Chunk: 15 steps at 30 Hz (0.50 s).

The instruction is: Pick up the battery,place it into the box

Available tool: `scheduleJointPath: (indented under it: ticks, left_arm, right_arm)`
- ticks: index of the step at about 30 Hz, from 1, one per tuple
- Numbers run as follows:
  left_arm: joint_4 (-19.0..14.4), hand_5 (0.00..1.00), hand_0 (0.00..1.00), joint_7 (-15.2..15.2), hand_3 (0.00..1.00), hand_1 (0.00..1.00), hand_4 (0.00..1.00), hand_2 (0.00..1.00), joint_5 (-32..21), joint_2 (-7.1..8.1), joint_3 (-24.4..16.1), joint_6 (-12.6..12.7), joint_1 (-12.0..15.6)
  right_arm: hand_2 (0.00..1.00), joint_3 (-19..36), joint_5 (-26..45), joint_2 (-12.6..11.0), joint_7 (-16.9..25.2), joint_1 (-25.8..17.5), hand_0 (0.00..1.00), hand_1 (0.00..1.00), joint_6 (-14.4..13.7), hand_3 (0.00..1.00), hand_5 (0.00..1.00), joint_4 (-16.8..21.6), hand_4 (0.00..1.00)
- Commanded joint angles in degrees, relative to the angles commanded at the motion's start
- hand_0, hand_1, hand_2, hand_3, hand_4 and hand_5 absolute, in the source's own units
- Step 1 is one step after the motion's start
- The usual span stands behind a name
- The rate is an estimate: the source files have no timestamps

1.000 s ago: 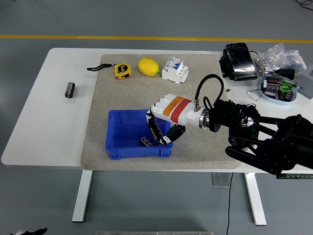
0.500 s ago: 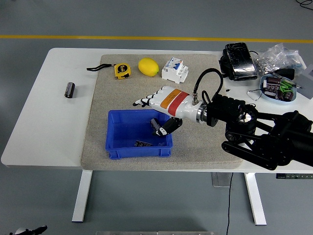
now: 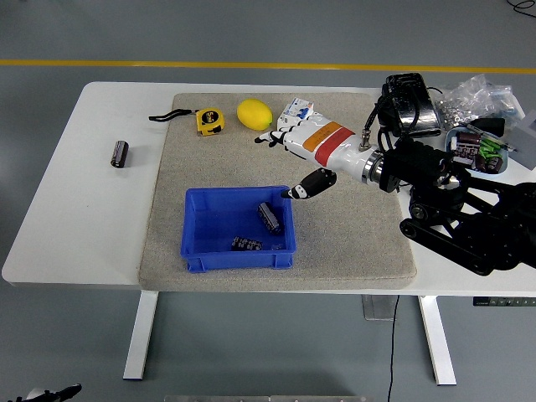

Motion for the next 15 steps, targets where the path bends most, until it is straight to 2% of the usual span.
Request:
scheduleJointPath:
  ticks: [3, 7, 10, 13, 15]
  left_arm:
    - [0.0, 0.487, 0.685, -0.1, 0.621, 0.642, 0.636, 0.713, -0.1, 0.02, 0.2, 0.0, 0.0]
    - [0.0, 0.487, 0.685, -0.3, 0.62, 0.641, 0.636, 0.712, -0.7, -0.02, 0.7, 0.1, 0.0]
    - [0.0, 0.487, 0.685, -0.4, 0.62, 0.641, 0.636, 0.712, -1.1, -0.09, 0.9, 0.1, 0.1]
    - [0.0, 0.488, 0.685, -0.5, 0.622, 0.641, 0.636, 0.714, -1.1, -0.14, 1.0, 0.2, 0.2]
    - [0.1, 0.488, 0.685, -0.6, 0.622, 0.641, 0.636, 0.714, -1.2, -0.15, 1.0, 0.2, 0.3]
  right_arm:
    - [0.752, 1.5, 2.8, -0.9, 0.1, -0.9, 0.531, 0.6, -1.1, 0.888, 0.318, -1.4, 0.947]
    - [0.75, 2.6, 12.3, -2.2, 1.8, -3.6, 0.551, 0.6, -5.5, 0.877, 0.327, -3.3, 0.946]
    - [0.75, 3.5, 19.4, -3.2, 4.5, -6.4, 0.551, 0.6, -7.7, 0.877, 0.327, -3.2, 0.946]
    - [0.755, 5.3, 26.4, -4.3, 7.3, -9.3, 0.589, 0.629, -7.8, 0.866, 0.375, -2.5, 0.97]
    - [0.755, 7.4, 31.3, -5.6, 9.4, -11.9, 0.589, 0.629, -6.5, 0.866, 0.375, -1.6, 0.97]
